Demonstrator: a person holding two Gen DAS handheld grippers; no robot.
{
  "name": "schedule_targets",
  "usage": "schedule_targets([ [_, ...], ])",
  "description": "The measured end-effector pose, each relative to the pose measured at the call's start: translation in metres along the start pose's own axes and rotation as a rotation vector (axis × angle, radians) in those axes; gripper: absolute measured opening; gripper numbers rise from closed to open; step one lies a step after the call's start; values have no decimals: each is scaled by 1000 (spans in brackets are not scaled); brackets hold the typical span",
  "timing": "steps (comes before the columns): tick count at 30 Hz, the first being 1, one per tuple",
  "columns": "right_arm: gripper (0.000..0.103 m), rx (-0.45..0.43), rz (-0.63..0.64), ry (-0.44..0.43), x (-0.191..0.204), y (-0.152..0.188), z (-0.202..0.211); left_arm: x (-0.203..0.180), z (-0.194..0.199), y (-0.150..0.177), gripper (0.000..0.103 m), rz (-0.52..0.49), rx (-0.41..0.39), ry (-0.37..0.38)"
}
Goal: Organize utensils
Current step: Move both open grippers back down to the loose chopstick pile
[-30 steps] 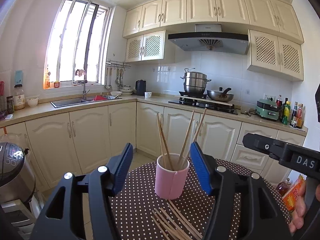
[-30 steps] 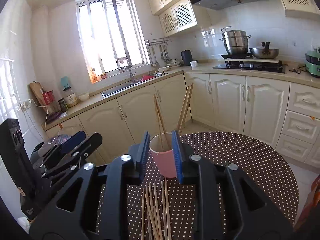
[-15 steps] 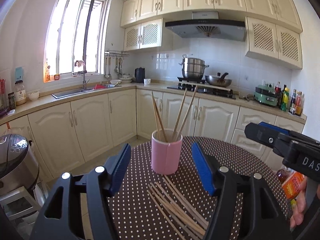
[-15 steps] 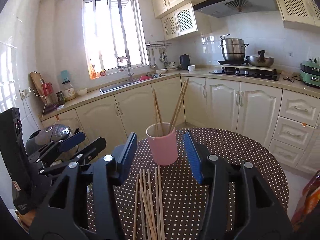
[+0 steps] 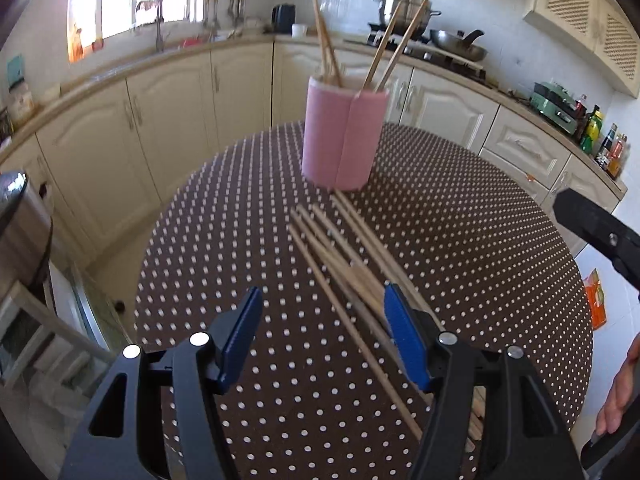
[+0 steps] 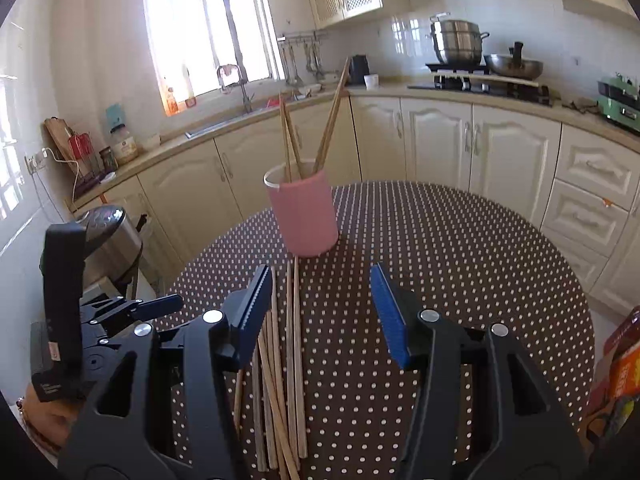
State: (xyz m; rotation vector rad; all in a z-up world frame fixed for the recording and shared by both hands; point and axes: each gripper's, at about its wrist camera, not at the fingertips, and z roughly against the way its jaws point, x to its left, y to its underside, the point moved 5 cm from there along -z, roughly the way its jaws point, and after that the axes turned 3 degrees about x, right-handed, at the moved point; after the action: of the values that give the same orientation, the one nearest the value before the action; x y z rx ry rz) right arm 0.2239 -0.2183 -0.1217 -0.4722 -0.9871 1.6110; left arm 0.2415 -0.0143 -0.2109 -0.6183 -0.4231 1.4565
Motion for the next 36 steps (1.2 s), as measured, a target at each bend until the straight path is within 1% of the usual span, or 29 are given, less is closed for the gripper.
schedule_targets([
  [2,51,18,-5,0,-1,6,-4,2,-9,4,63,10,30,-6],
  [5,51,40,-14,-4,-3,13,-9,2,-19,7,63,-3,58,-29],
  [9,51,60,-25,-11,-6,18,-14,3,-34,11,63,-18,96,-82],
  [15,52,82,-34,-17,-10,24,-20,-3,-48,7,63,-29,122,-110],
  [18,52,93,-32,-18,-11,25,-23,-5,-53,5,63,-42,130,-141],
  [24,52,153,-15,-13,-11,28,-37,7,-55,2,63,-9,150,-152],
  [29,52,249,29,-14,-2,33,-64,20,-52,1,63,-7,158,-152],
  [33,51,301,75,-13,6,33,-86,27,-50,3,63,-11,158,-145],
  [35,51,323,105,0,11,32,-97,29,-50,4,63,-23,161,-137],
  [36,49,335,120,7,13,32,-102,30,-50,4,63,-24,161,-133],
])
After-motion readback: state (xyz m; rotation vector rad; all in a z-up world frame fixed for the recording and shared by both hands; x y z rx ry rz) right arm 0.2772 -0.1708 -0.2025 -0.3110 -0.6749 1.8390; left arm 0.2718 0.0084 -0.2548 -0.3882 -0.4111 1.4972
